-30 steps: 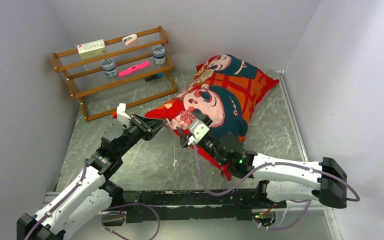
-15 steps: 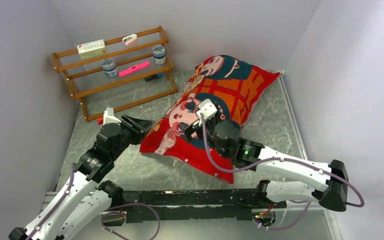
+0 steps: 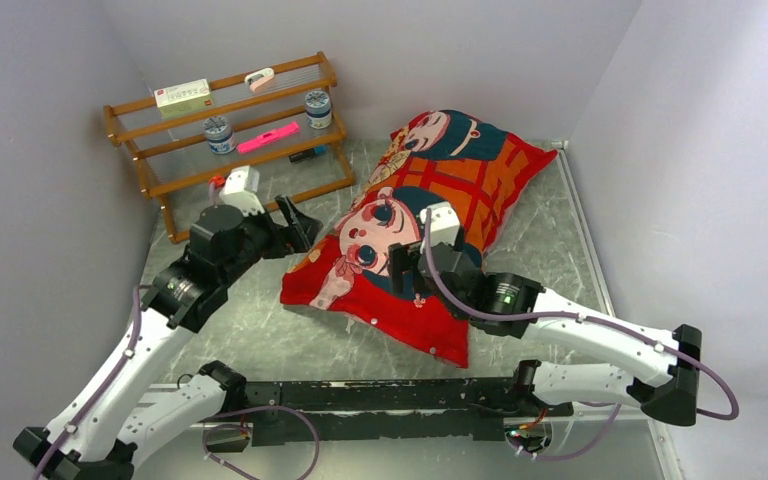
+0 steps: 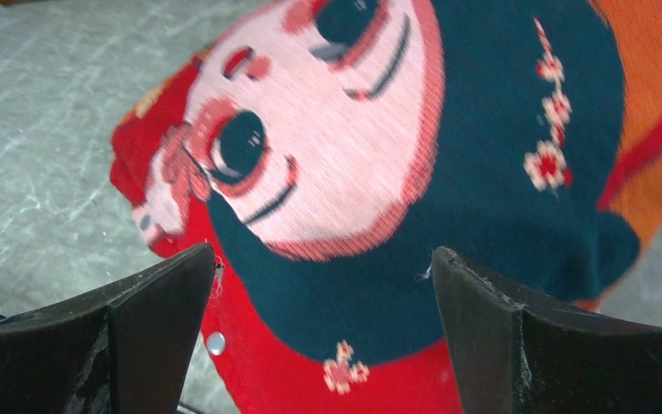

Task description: Put the pillow into the pillowcase

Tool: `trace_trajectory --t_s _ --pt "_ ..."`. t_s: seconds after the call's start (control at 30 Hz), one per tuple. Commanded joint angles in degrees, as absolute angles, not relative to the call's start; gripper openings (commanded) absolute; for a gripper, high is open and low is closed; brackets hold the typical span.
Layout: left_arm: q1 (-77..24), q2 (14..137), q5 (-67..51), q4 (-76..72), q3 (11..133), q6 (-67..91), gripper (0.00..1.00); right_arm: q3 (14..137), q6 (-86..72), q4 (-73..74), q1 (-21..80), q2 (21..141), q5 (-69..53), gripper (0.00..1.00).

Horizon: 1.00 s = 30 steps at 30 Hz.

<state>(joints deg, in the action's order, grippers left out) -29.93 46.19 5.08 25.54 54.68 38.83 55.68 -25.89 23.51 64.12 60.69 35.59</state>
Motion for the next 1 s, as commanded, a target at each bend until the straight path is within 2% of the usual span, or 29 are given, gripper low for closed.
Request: trace_trajectory --t_s 0.0,0.1,0.23,0.47,0.67,0.97 --pt "-29.79 49.83 -1.95 32.17 63.12 20.93 0.97 62.64 -41.40 41.62 63.77 56.81 39.89 1.00" --pt "-29.79 52.27 -5.92 37.26 69.88 17.32 0.97 69.71 -47.66 53.76 63.79 55.08 42.99 1.00" --pt "-29.77 49.39 -8.82 34.49 71.89 17.58 0.97 72.06 -49.65 60.18 63.77 49.59 44.59 1.00" --pt "-29.79 42.19 -7.17 29.06 72.03 16.42 0.97 73.23 -45.74 61.20 63.72 38.82 45.72 1.00" --pt "-29.79 38.33 -2.24 30.59 69.28 17.69 0.97 71.89 -41.87 57.86 63.75 32.13 45.04 1.00" --pt "-29.79 33.17 -1.43 27.95 62.47 19.84 0.97 68.86 -42.41 55.90 63.74 29.68 44.52 1.00"
